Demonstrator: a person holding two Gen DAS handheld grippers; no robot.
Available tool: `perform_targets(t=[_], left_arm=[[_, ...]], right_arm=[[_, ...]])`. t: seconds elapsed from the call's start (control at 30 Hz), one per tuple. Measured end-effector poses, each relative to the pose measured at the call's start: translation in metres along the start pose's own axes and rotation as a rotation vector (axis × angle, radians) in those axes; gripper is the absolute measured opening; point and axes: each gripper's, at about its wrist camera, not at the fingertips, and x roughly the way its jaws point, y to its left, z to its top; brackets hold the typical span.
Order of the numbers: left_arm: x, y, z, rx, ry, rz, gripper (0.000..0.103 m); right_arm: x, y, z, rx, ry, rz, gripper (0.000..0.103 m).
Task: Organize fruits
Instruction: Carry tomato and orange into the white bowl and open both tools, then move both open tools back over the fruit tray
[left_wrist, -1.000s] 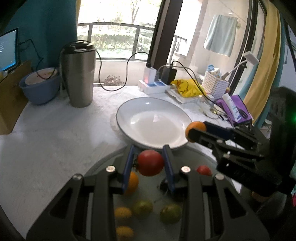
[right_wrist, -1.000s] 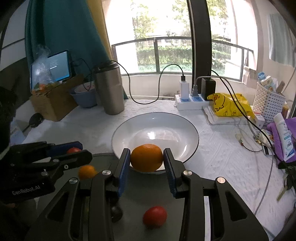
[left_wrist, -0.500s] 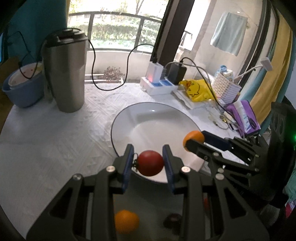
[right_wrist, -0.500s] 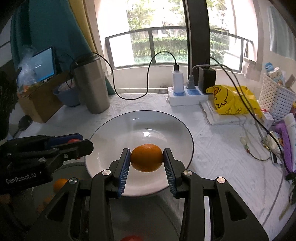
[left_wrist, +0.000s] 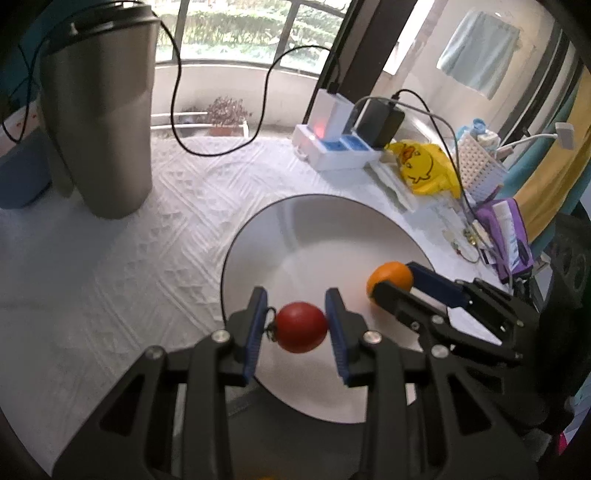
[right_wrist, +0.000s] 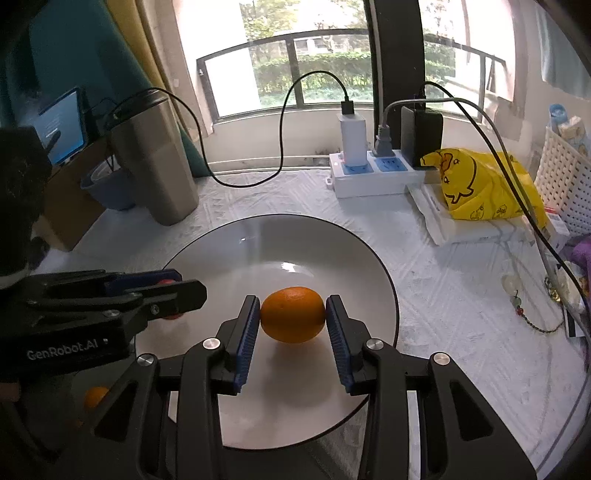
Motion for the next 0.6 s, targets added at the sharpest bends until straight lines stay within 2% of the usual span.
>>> perform_targets(t=[0.03,0.1,0.13,0.6], left_arm=[[0.0,0.0,0.001,-0.002,-0.001,-0.002,0.034],[-0.003,0.001,0.002,-0.004,-0.016,-0.006,0.041],[-0.005,0.002,0.002,-0.01,-0.021,-0.008,0.045],[-0.052,0.001,-0.015,-0.005,-0.092,0.022,0.045]], right_arm=[[0.0,-0.001,0.0,0.004,-0.001,0.001,0.041],[-0.003,-0.002,0.001,0.009,-0.013,-0.001,0.058],[-0.004,-0.002,0.001,0.011,-0.02,-0.001,0.059],[-0.042,0.008,-0.006,0.012,-0.072,-0.025,0.061]])
